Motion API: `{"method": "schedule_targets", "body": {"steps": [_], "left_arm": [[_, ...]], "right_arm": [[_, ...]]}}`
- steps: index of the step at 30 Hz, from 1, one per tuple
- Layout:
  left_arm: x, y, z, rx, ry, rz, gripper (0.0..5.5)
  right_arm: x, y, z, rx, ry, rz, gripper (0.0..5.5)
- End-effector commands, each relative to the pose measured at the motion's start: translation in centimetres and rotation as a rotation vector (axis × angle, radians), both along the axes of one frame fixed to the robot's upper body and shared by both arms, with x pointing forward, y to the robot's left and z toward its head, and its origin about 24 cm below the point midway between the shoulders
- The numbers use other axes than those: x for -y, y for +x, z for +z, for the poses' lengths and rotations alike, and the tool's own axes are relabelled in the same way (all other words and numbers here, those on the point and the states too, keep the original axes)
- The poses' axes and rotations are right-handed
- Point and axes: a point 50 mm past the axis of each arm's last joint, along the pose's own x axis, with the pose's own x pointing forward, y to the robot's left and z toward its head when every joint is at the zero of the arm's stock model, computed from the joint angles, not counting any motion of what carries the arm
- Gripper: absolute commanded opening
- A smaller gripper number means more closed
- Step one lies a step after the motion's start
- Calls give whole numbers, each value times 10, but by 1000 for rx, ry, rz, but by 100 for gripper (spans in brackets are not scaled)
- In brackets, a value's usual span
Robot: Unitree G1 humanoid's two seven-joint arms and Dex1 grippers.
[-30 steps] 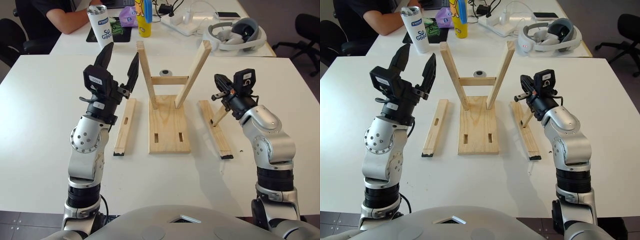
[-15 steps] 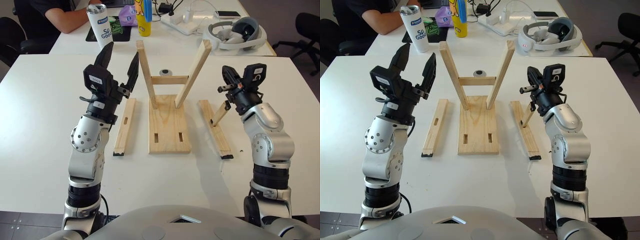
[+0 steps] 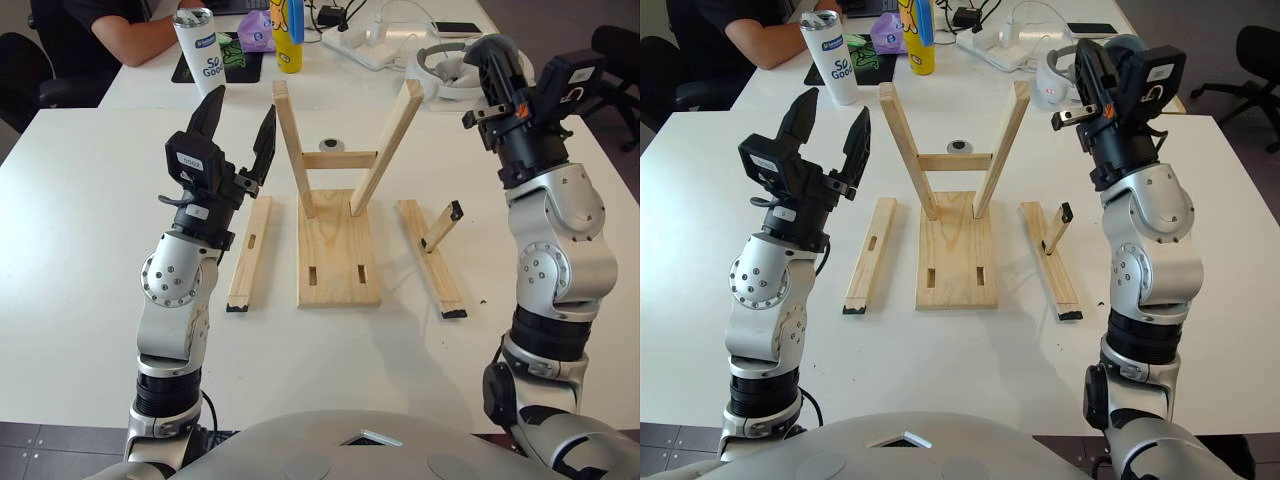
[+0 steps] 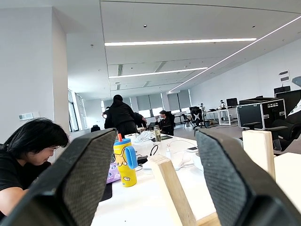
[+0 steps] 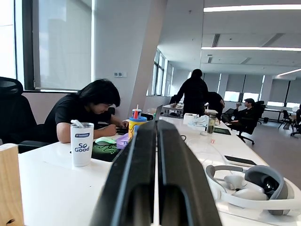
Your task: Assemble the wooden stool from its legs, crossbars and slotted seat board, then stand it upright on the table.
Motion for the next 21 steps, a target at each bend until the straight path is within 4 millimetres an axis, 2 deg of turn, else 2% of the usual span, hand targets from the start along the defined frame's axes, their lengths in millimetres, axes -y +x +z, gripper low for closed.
{"method": "schedule_targets", "body": {"steps": [1, 3, 4, 6, 8, 15, 21], "left_arm": [[1, -1, 1, 3, 9, -3, 309], [3, 1, 2, 4, 15, -26, 309], [2, 2, 3, 4, 19, -34, 309], [1, 2, 4, 4, 23, -35, 309], [0, 3, 4, 3, 24, -38, 309], [0, 5, 5, 8, 24, -44, 309], [0, 4, 6, 11, 24, -36, 309]], "right_arm": [[6, -4, -52, -241, -89, -28, 2], [13, -21, -121, -562, -164, -49, 2], [16, -32, -147, -693, -164, -57, 2], [18, -39, -161, -733, -166, -79, 2], [15, -36, -161, -699, -150, -85, 2], [7, -18, -132, -561, -104, -77, 2], [8, -17, -128, -542, -110, -76, 2]]}}
